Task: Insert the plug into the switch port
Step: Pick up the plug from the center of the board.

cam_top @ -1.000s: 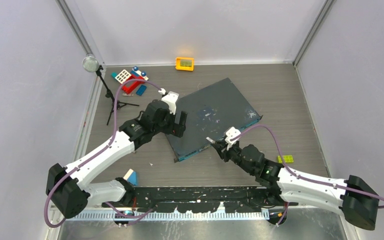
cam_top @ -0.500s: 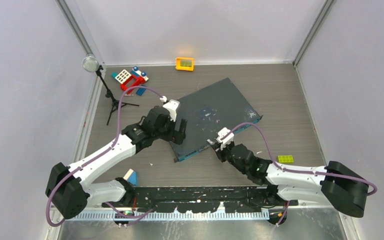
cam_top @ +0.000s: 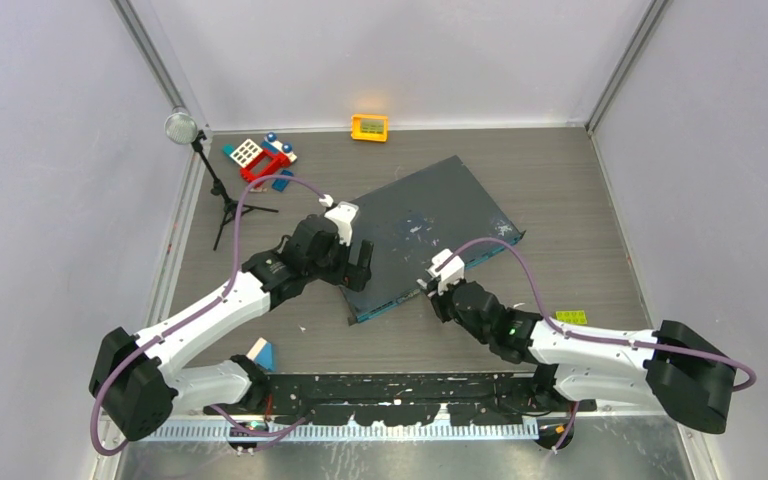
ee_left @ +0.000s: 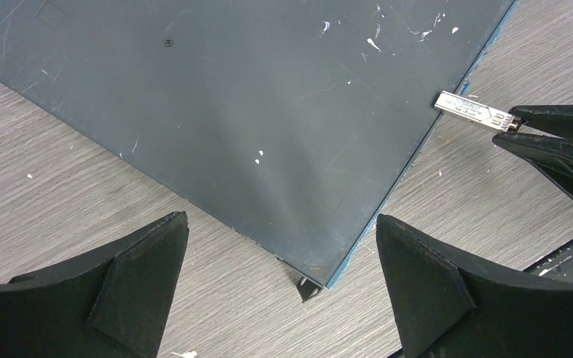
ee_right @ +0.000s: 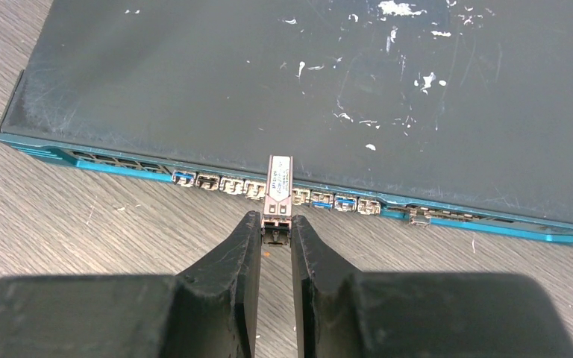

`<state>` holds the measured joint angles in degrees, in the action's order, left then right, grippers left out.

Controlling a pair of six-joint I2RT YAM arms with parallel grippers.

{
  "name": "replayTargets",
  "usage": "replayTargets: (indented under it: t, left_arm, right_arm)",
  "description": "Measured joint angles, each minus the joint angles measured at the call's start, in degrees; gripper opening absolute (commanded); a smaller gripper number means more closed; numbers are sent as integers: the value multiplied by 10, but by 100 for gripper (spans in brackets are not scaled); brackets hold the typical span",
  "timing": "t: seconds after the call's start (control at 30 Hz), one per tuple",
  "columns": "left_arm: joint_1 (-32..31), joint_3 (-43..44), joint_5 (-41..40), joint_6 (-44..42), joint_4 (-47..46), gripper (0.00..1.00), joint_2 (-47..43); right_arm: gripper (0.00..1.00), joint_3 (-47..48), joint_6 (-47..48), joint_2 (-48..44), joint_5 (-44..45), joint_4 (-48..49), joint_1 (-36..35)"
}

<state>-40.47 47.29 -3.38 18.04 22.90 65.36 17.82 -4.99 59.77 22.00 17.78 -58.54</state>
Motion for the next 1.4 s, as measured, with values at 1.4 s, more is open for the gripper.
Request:
replayTargets:
  t: [1.4]
  left_arm:
    - [0, 0, 0, 0, 0, 100, 0]
  right_arm:
    - [0, 145, -112, 118, -17, -245, 0]
